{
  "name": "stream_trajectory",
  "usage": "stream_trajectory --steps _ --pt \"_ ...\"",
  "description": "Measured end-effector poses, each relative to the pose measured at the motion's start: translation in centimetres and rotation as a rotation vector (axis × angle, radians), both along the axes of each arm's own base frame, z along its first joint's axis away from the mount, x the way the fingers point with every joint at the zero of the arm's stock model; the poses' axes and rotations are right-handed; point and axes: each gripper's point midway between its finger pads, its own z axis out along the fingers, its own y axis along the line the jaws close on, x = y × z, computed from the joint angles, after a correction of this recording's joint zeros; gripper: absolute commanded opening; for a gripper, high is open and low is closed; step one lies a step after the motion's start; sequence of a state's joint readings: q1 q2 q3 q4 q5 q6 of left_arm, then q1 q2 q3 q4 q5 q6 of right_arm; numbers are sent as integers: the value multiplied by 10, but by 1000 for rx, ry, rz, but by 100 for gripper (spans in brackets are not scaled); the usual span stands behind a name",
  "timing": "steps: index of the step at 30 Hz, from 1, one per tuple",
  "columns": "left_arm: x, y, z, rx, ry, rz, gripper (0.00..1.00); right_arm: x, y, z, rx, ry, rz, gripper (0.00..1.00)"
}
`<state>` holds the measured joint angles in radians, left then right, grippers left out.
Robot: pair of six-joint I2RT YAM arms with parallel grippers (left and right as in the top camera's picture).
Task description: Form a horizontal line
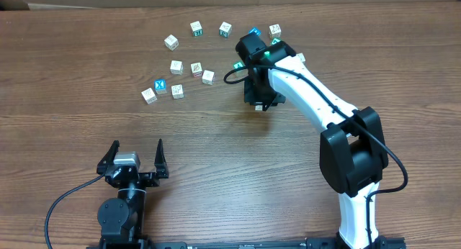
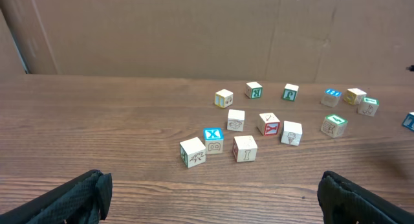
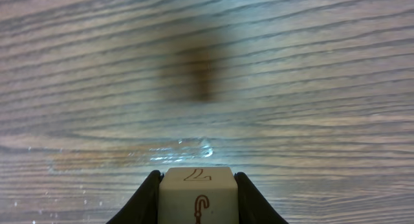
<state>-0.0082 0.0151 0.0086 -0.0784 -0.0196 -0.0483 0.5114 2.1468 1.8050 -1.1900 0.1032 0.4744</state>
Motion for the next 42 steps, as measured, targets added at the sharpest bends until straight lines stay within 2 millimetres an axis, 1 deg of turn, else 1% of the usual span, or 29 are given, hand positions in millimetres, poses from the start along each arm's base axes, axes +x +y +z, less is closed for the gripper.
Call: stream_trajectory --steps 6,11,14,17,20,24,27,33,38,40,42 --pt "0 -4 0 0 0 -15 100 -7 12 0 2 2 33 13" --pt "0 -4 0 0 -1 -18 99 -18 21 -4 5 28 54 13" --pt "0 -4 0 0 -1 -18 99 -28 30 -11 2 39 74 13" --pt "0 -4 0 0 -1 -18 100 -31 43 -20 15 17 98 13" --pt "0 -4 0 0 -1 -18 100 -31 51 -28 26 -8 113 13" --pt "0 -4 0 0 0 -18 100 -26 52 -34 31 -34 110 13" --pt "0 -4 0 0 0 -18 100 -19 51 -38 27 -70 103 13" --pt "0 -4 0 0 0 -18 100 -1 43 -34 -20 -151 87 14" --pt "0 -4 0 0 0 -18 100 4 37 -33 -40 -171 75 14" --pt "0 -4 0 0 -1 -18 99 6 36 -33 -42 -179 70 17" --pt "0 -4 0 0 0 -18 100 9 37 -32 -38 -190 67 17"
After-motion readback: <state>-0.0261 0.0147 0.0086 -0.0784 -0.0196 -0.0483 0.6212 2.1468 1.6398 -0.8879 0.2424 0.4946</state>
